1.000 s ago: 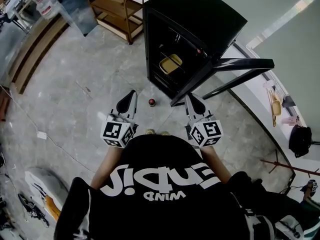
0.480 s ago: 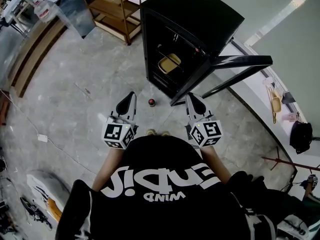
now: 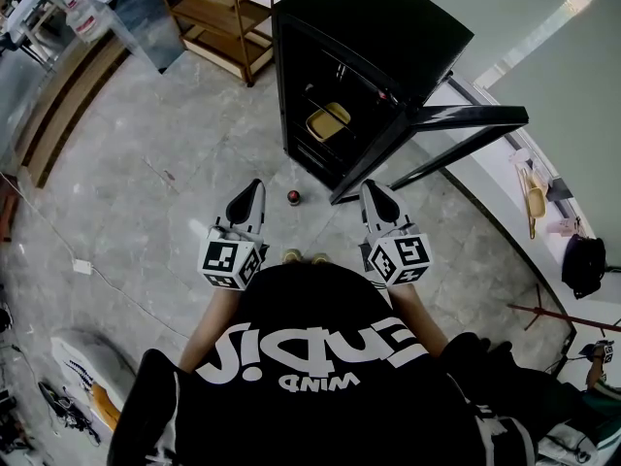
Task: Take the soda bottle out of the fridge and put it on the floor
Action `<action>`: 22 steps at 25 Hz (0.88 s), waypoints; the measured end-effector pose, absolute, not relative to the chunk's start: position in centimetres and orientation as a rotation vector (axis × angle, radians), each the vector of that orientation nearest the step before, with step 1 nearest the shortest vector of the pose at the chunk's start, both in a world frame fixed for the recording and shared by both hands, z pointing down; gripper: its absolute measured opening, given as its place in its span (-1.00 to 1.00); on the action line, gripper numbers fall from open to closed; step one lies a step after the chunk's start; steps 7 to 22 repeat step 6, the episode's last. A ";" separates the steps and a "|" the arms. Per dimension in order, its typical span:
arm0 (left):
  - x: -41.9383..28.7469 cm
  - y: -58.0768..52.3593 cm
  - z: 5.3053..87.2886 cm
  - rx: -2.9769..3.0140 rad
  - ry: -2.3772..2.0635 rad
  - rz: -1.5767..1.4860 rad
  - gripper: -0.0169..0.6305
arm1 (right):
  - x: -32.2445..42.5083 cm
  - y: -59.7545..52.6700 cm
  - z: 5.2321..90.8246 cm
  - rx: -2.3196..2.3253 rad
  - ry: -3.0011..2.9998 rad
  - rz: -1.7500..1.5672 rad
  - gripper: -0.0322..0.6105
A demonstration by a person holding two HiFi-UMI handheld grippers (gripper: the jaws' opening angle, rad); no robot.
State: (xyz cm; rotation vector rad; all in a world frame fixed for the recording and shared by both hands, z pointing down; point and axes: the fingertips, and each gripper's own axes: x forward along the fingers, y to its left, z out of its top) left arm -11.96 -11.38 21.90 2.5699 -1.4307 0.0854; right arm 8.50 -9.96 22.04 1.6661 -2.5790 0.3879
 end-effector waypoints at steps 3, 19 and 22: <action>-11.7 -11.1 21.9 2.571 -1.429 0.088 -0.93 | 8.6 -9.8 22.0 1.663 -2.579 0.389 -0.83; -11.5 -10.9 21.7 2.572 -1.427 0.093 -0.93 | 8.7 -9.6 21.9 1.658 -2.582 0.392 -0.83; -11.5 -10.9 21.7 2.572 -1.427 0.093 -0.93 | 8.7 -9.6 21.9 1.658 -2.582 0.392 -0.83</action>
